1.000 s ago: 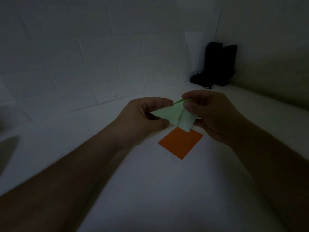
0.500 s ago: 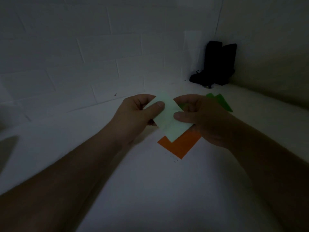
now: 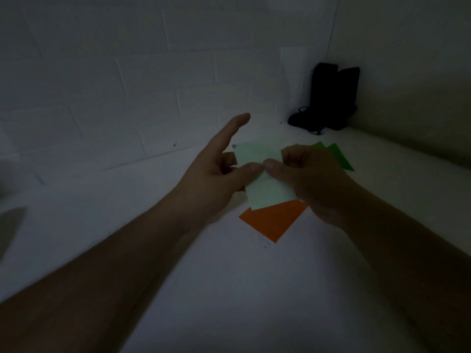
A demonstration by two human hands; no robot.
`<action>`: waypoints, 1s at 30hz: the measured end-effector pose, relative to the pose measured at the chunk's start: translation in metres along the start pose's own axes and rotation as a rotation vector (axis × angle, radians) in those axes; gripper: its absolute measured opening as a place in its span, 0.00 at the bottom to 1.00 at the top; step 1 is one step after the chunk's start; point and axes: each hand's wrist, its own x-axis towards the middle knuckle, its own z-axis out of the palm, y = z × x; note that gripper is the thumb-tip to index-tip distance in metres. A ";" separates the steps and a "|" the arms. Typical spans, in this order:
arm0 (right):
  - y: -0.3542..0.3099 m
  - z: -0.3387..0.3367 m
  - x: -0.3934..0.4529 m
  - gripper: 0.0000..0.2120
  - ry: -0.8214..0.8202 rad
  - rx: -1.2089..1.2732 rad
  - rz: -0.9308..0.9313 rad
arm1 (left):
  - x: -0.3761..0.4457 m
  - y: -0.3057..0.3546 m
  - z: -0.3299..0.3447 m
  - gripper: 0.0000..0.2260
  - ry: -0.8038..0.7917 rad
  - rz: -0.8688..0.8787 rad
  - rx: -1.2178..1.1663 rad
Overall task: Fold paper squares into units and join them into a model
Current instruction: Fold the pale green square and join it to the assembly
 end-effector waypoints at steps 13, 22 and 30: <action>-0.001 -0.008 0.000 0.07 -0.029 -0.260 -0.306 | 0.006 -0.009 -0.008 0.14 0.136 -0.072 0.090; 0.001 -0.006 -0.003 0.23 -0.123 -0.399 -0.312 | 0.006 -0.003 -0.010 0.13 0.165 -0.189 -0.029; -0.001 -0.002 -0.006 0.15 -0.101 -0.293 -0.333 | 0.007 -0.004 -0.009 0.12 0.118 -0.228 -0.088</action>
